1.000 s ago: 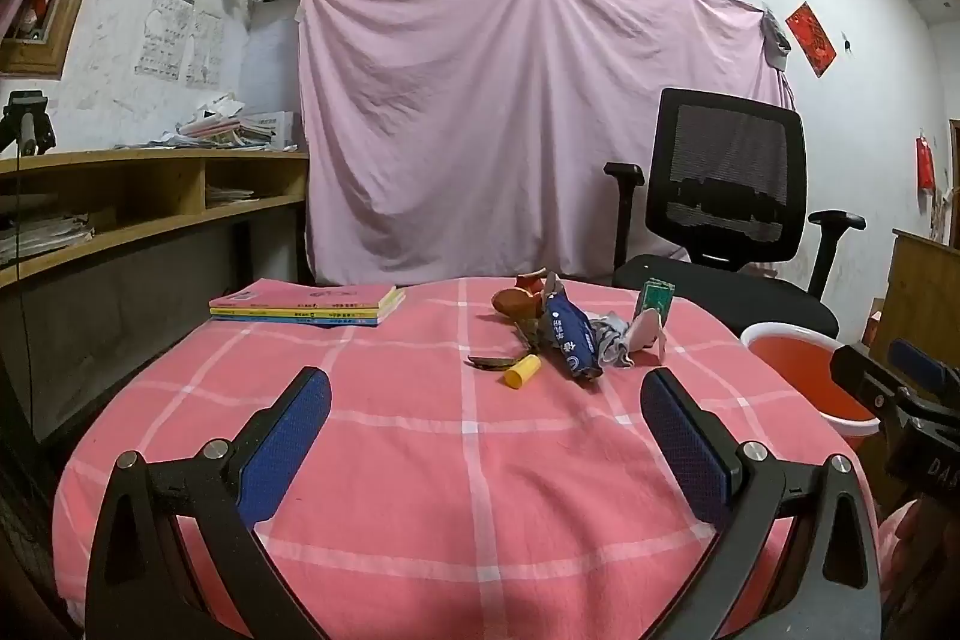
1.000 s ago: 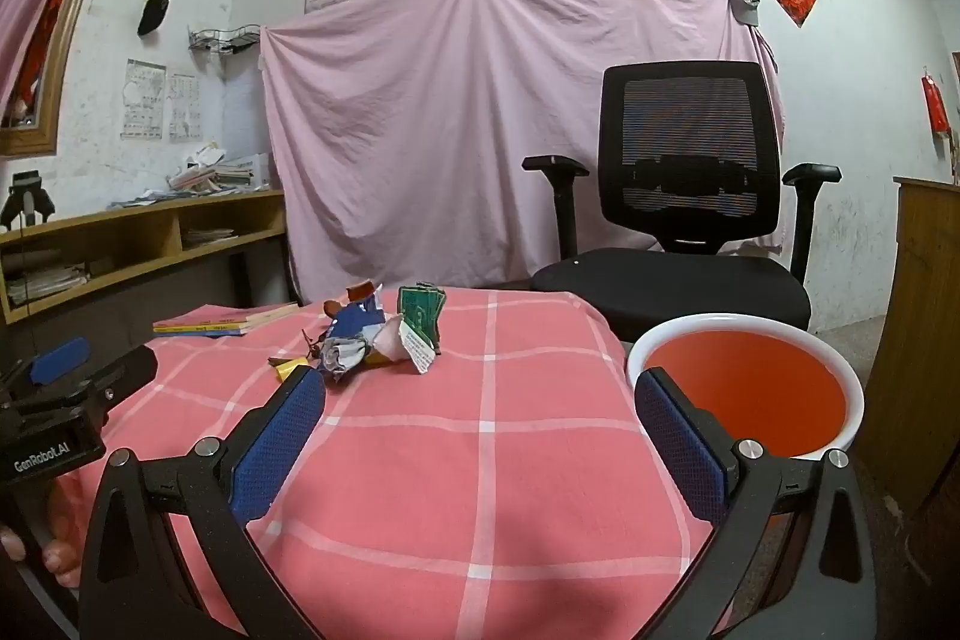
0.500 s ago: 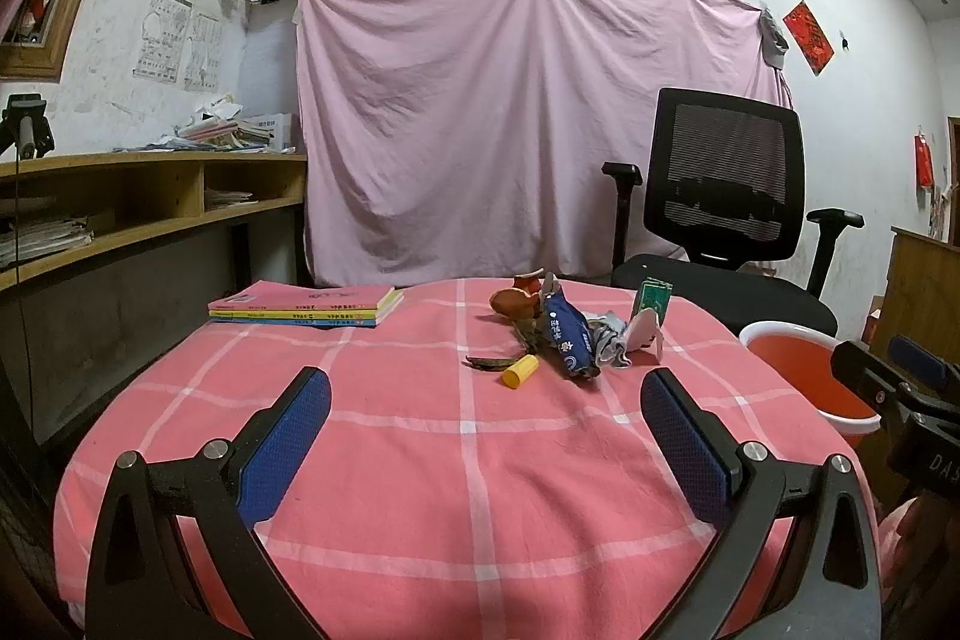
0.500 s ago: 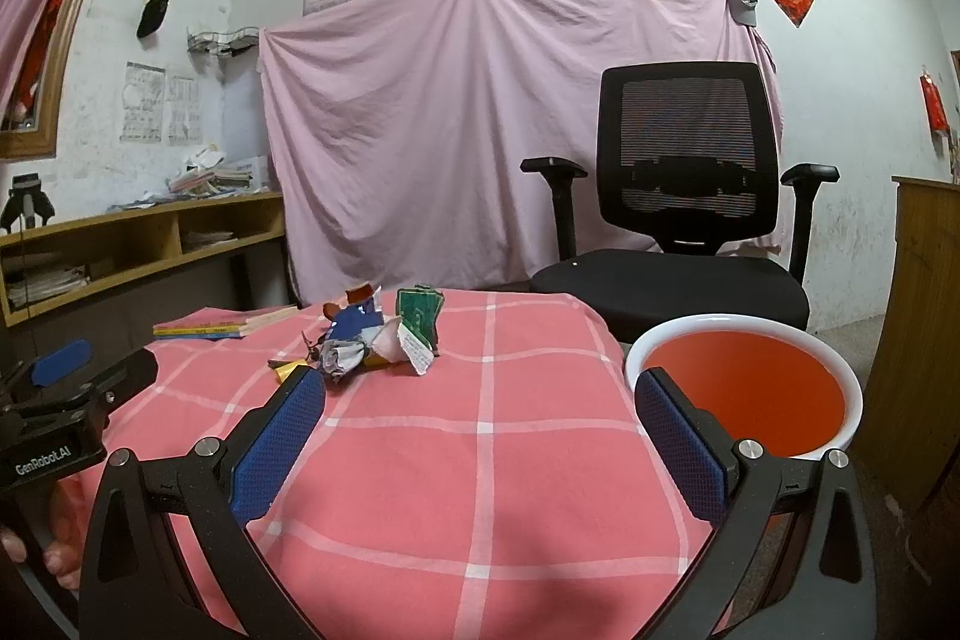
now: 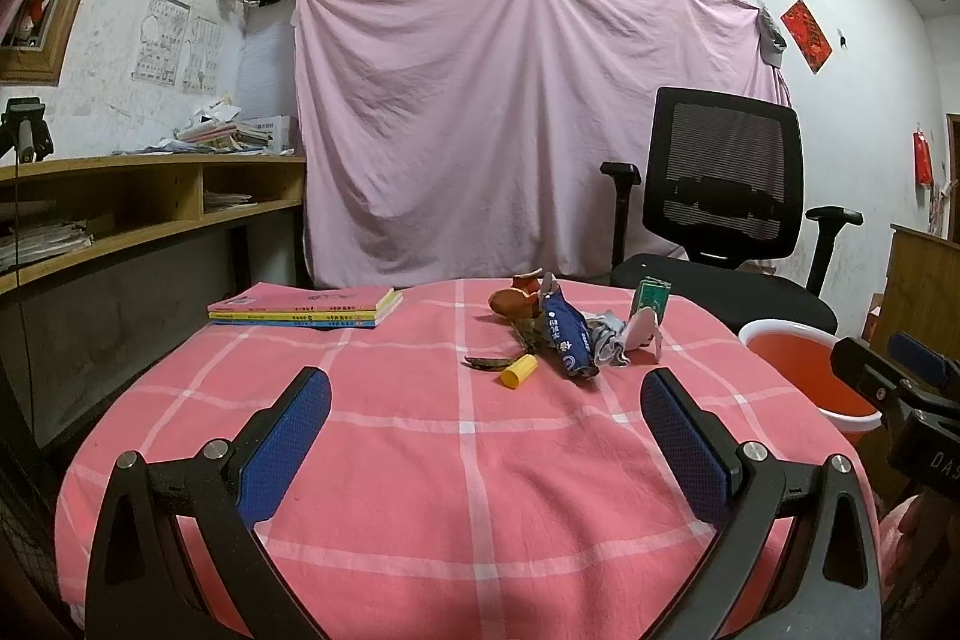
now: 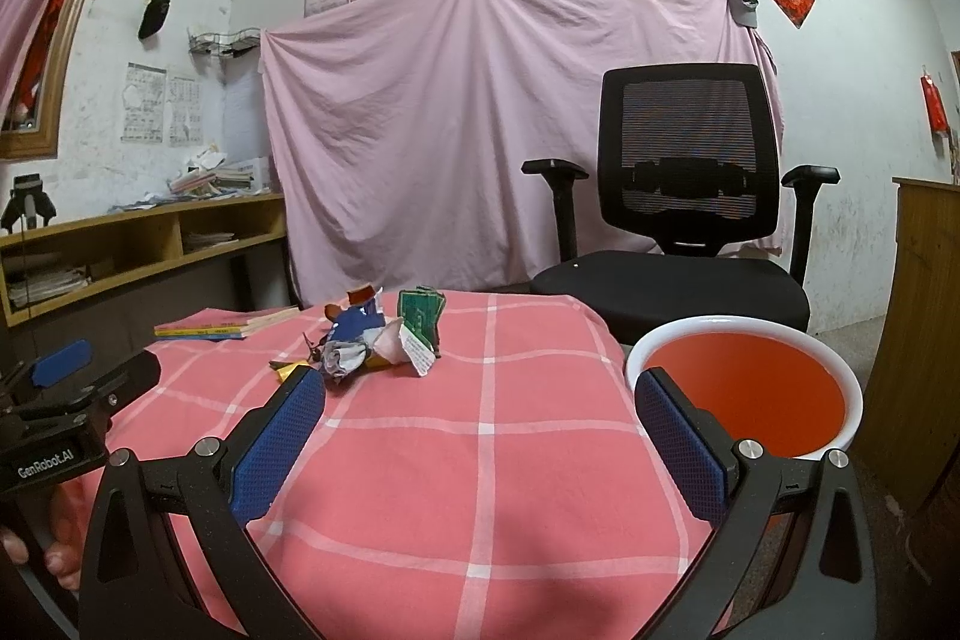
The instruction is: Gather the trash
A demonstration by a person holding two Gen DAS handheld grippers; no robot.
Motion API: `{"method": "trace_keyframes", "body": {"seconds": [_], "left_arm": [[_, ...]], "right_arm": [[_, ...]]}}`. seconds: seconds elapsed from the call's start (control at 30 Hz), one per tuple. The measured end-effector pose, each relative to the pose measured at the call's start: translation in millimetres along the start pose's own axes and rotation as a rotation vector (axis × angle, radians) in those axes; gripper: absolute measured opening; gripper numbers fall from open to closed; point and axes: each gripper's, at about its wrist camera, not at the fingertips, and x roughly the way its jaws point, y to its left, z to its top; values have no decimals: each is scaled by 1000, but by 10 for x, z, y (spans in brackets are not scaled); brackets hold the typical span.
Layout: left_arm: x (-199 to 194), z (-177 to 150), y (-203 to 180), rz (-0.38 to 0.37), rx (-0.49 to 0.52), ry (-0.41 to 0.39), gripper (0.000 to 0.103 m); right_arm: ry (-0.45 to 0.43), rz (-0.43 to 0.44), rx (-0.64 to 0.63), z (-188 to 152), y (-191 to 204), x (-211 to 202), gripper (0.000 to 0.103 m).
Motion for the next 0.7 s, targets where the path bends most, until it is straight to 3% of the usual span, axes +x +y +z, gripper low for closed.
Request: {"method": "trace_keyframes", "body": {"seconds": [0.7], "left_arm": [[-48,0,-3,-3,3,-6,101]], "right_arm": [[-4,3,-3,-7,30,-38,103]]}}
